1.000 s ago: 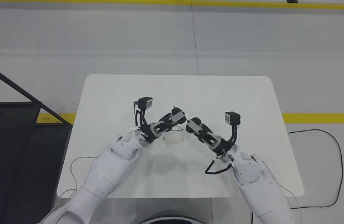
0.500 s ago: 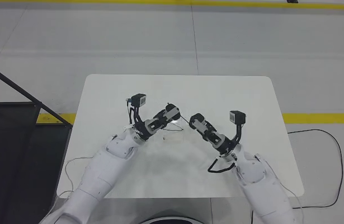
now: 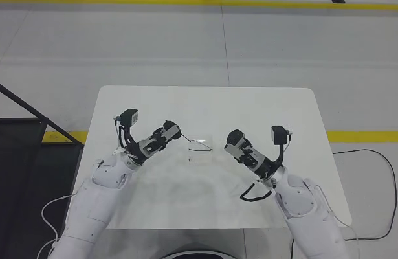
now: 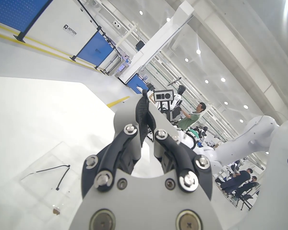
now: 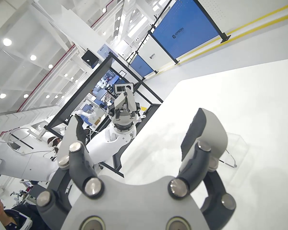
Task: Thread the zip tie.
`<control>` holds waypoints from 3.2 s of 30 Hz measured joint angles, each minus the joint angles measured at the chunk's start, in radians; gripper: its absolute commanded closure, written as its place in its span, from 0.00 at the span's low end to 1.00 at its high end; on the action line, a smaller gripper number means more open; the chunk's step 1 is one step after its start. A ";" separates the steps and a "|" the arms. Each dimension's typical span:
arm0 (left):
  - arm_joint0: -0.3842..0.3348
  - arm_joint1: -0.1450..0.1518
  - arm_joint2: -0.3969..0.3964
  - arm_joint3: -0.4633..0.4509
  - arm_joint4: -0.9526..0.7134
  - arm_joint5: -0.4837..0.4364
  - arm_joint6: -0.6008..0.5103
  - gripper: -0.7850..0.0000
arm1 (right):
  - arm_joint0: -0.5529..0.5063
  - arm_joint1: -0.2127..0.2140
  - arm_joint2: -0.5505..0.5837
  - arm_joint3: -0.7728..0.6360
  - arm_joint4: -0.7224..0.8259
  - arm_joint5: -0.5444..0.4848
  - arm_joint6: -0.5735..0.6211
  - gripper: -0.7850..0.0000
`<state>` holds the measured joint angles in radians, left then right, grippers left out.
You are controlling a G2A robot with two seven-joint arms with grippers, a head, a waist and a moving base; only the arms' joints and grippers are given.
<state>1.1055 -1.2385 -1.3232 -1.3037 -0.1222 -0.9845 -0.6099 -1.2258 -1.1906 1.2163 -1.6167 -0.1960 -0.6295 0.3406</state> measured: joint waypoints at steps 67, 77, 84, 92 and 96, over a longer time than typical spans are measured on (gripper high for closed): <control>0.041 0.074 -0.125 -0.012 -0.261 0.098 -0.124 1.00 | 0.602 -0.291 -0.689 0.235 -0.996 0.954 0.734 0.69; 0.020 0.078 -0.118 0.019 -0.274 0.103 -0.123 1.00 | 0.615 -0.329 -0.685 0.293 -1.002 0.926 0.743 0.76; 0.018 0.080 -0.115 0.028 -0.290 0.086 -0.118 1.00 | 0.619 -0.351 -0.676 0.322 -1.012 0.913 0.750 0.95; 0.024 0.084 -0.119 0.025 -0.306 0.075 -0.118 1.00 | 0.617 -0.372 -0.666 0.341 -1.041 0.903 0.758 1.00; 0.021 0.085 -0.117 0.029 -0.309 0.076 -0.119 1.00 | 0.600 -0.376 -0.658 0.324 -1.082 0.922 0.757 1.00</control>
<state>1.1264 -1.1532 -1.4401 -1.2744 -0.4310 -0.9090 -0.7294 -0.6258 -1.5663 0.5586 -1.2925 -1.2778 0.2923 1.0980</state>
